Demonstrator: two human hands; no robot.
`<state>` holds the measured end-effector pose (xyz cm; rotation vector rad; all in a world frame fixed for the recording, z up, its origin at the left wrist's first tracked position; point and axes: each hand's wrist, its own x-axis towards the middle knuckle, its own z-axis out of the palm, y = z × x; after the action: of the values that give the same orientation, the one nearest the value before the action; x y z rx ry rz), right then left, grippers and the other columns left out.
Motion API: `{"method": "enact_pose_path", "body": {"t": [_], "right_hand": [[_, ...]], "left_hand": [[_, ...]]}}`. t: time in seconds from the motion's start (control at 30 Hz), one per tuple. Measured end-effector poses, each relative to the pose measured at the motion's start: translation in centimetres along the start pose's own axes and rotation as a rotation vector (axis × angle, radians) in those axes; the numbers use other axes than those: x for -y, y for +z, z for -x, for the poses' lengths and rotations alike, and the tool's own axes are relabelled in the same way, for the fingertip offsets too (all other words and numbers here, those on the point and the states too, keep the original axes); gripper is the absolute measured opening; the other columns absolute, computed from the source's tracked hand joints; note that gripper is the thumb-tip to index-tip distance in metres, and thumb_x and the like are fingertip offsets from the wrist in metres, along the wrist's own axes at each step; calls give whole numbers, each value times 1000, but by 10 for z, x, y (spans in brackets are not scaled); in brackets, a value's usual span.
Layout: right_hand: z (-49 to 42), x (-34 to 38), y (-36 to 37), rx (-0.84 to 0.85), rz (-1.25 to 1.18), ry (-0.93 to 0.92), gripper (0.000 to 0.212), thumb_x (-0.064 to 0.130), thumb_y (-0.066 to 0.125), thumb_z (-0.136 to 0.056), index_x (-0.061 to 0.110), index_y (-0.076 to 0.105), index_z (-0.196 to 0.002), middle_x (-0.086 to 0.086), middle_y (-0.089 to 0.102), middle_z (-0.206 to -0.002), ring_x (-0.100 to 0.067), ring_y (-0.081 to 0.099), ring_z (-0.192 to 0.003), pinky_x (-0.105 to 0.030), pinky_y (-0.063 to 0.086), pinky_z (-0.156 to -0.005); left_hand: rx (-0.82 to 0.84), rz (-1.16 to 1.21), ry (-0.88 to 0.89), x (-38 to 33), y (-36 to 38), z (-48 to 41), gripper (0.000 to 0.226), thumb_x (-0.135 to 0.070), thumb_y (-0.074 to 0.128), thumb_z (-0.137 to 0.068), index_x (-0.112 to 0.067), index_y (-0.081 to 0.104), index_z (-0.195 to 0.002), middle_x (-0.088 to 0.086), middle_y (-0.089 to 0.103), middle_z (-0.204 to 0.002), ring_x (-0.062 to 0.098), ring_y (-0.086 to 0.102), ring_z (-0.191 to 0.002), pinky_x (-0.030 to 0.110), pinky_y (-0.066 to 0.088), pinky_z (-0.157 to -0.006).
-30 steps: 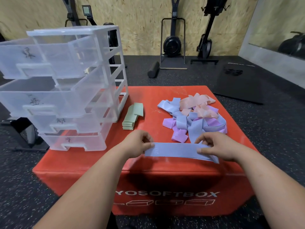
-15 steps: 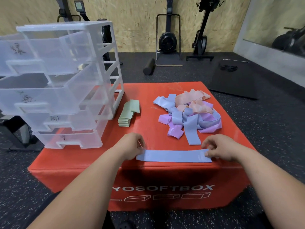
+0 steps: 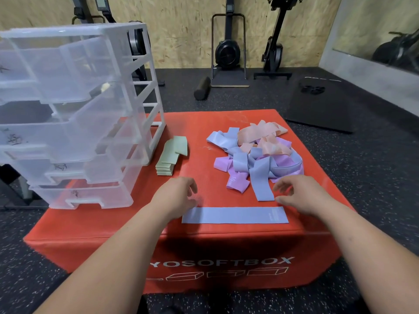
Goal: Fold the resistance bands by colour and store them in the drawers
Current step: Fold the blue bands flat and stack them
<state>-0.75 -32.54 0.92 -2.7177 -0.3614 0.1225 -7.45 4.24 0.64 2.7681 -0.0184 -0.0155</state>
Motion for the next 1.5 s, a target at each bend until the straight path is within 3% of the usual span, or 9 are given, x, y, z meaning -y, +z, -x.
{"method": "enact_pose_path", "body": {"t": [0.17,0.33,0.57,0.63,0.77,1.03,1.13,1.27,1.5], "right_hand": [[-13,9,16,28,143,-75,26,45,80,-80,39,75,-105,18,66,-96,-5,64,-86,-32,54,-77],[-24,12,23,-61,192,-82,13,44,66,-96,34,74,-99,14,65,-97,-18,66,-94,-35,48,-71],[-35,45,-18,-276,-495,-115,27,34,50,-107,21,69,-92,8,66,-77,-29,65,-78,-45,56,-73],[-29,52,-28,-296,-534,-158,31,29,49,-110,14,65,-88,-3,65,-78,-23,58,-74,-42,50,-72],[-19,50,-30,-192,-517,-163,34,24,47,-111,23,61,-80,14,54,-69,-5,46,-64,-27,39,-62],[-11,62,-31,-131,-468,-243,36,31,48,-111,23,60,-78,14,51,-68,-6,47,-67,-32,41,-67],[-9,68,-28,-79,-435,-270,37,30,48,-111,15,60,-79,8,50,-71,-7,46,-69,-37,43,-70],[-10,72,-20,-35,-454,-243,40,33,49,-110,13,53,-76,7,45,-69,-3,40,-61,-24,38,-60],[-21,62,-2,-65,-477,-242,18,31,67,-101,25,67,-85,22,59,-70,0,48,-64,-24,38,-66]], "left_hand": [[-33,17,34,-15,6,-9,22,-30,78,-85,-31,66,-103,-13,65,-99,12,60,-88,34,53,-77],[-67,37,89,-29,13,-18,19,-31,76,-88,-30,68,-105,-14,66,-98,11,57,-85,31,44,-70],[-223,388,143,-61,6,-31,10,-29,75,-93,-30,72,-102,-15,72,-94,1,66,-83,21,51,-76],[-258,473,159,-70,1,-33,17,-31,75,-95,-29,74,-111,-17,73,-102,-1,66,-87,15,48,-74],[-251,596,163,-84,-1,-35,25,-31,74,-97,-29,73,-122,-24,72,-112,-3,65,-93,8,43,-70],[-182,677,259,-108,3,-35,38,-30,72,-100,-31,65,-137,-24,70,-124,4,65,-105,24,54,-88],[-201,643,274,-112,6,-37,26,-28,73,-98,-32,72,-124,-17,72,-107,3,66,-95,20,51,-80],[-229,593,244,-109,9,-41,2,-27,75,-95,-27,74,-95,-7,69,-79,13,64,-76,38,55,-72],[-189,933,6,-102,-2,-40,7,-17,75,-95,-16,75,-101,10,77,-88,9,69,-74,34,56,-76]]}}
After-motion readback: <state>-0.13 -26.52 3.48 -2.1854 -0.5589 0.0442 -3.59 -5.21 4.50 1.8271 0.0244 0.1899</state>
